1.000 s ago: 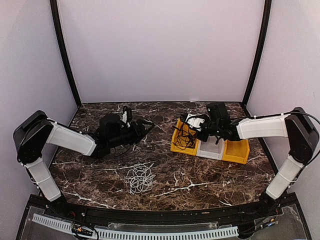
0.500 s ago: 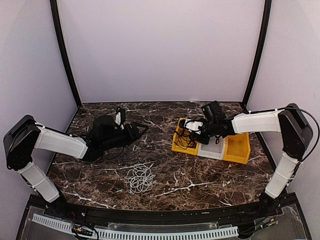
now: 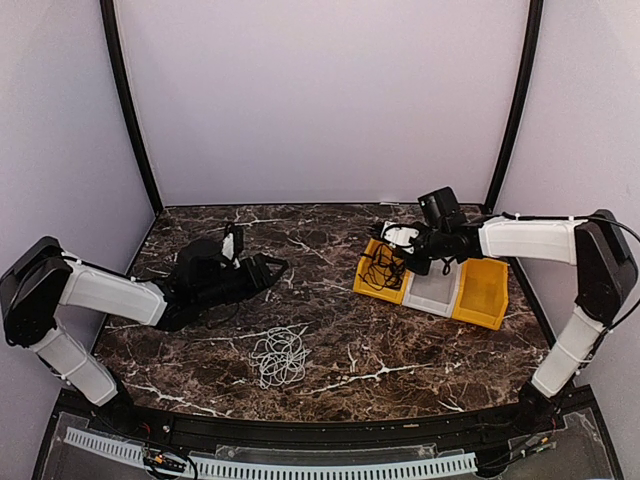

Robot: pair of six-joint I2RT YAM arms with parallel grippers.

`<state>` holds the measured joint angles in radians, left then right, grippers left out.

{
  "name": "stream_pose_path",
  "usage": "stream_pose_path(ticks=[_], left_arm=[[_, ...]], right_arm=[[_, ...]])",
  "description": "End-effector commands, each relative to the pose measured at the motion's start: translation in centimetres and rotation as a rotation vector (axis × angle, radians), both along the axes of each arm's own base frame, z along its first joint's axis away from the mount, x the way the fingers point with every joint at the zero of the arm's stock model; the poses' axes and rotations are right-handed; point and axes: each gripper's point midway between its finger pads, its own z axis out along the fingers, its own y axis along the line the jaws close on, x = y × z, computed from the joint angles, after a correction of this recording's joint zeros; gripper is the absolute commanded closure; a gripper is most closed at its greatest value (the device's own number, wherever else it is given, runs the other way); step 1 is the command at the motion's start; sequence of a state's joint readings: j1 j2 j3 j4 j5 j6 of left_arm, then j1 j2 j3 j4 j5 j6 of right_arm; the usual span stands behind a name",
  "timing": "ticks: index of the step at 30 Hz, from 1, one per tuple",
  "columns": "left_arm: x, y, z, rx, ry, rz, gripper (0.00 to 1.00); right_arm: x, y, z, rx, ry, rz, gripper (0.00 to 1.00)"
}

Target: Untangle the cables

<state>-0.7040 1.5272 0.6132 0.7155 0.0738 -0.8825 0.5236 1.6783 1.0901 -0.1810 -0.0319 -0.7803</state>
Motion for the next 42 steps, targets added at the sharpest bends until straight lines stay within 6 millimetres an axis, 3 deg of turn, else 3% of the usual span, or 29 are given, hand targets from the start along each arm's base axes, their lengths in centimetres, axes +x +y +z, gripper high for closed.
stream_pose_path(ticks=[1, 5, 12, 16, 21, 31, 37, 42], left_arm=[[-0.3, 0.8, 0.7, 0.008, -0.030, 0.011, 0.36], [-0.5, 0.8, 0.6, 0.003, -0.028, 0.005, 0.36], [-0.8, 1.1, 0.1, 0.013, -0.024, 0.003, 0.36], [-1.0, 1.0, -0.4, 0.015, -0.014, -0.004, 0.36], [-1.1, 0.5, -0.9, 0.000, 0.003, -0.026, 0.36], [-1.2, 0.5, -1.2, 0.001, 0.016, -0.032, 0.36], [-1.5, 0.7, -1.8, 0.001, 0.036, -0.028, 0.36], [-1.6, 0.7, -1.9, -0.001, 0.039, -0.029, 0.36]], right_arm=[[-0.3, 2.2, 5.6, 0.178, -0.062, 0.077, 1.00], [-0.1, 3.1, 7.1, 0.228, -0.036, 0.077, 1.00], [0.4, 1.2, 7.1, 0.191, -0.057, 0.035, 1.00], [-0.2, 1.2, 7.1, 0.220, -0.050, 0.047, 1.00], [-0.5, 2.5, 5.7, 0.298, 0.044, 0.043, 1.00], [2.6, 6.4, 3.9, 0.318, 0.125, -0.004, 1.00], [2.0, 8.9, 5.8, 0.363, 0.139, 0.062, 1.00], [1.2, 7.8, 7.3, 0.358, 0.095, 0.049, 1.00]])
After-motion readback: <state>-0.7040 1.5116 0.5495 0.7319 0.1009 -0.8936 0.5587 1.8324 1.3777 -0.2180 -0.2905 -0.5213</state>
